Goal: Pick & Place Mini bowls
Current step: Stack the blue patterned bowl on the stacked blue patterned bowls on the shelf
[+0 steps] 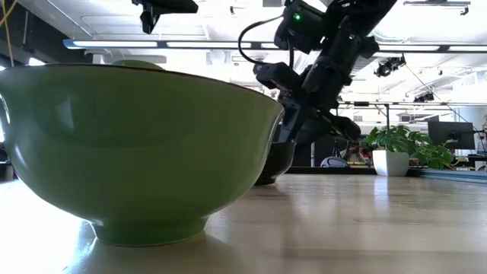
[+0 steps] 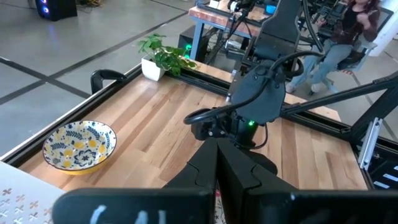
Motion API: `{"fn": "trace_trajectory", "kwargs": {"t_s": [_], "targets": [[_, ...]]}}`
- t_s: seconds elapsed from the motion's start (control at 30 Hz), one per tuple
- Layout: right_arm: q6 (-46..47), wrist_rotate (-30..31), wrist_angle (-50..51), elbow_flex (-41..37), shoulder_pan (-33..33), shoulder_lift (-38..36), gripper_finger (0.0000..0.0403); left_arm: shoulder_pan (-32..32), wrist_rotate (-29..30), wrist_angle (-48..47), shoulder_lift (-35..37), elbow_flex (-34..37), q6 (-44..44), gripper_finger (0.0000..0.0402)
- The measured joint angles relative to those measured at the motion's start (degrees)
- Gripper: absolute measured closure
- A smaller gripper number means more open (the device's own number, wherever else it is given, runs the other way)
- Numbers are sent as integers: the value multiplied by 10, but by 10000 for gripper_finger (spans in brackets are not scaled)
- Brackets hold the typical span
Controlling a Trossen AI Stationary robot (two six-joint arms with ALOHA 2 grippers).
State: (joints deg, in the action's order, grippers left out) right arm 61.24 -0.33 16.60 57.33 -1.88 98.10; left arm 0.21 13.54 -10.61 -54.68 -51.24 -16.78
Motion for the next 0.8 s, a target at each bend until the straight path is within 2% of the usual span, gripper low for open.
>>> {"fn": "trace_trajectory", "kwargs": {"t_s": [0.27,0.53,0.67,0.8], "targets": [[-23,-1,0,1,0,-2,273,1,0,0,0,0,0,402],[-70,56,2,1,0,-48,223,2,-2,5,-19,1,-21,401],[-120,100,2,1,4,-93,221,1,-2,2,-32,0,-33,401],[-200,120,7,1,22,-147,243,1,-8,1,-50,0,-64,401]]}}
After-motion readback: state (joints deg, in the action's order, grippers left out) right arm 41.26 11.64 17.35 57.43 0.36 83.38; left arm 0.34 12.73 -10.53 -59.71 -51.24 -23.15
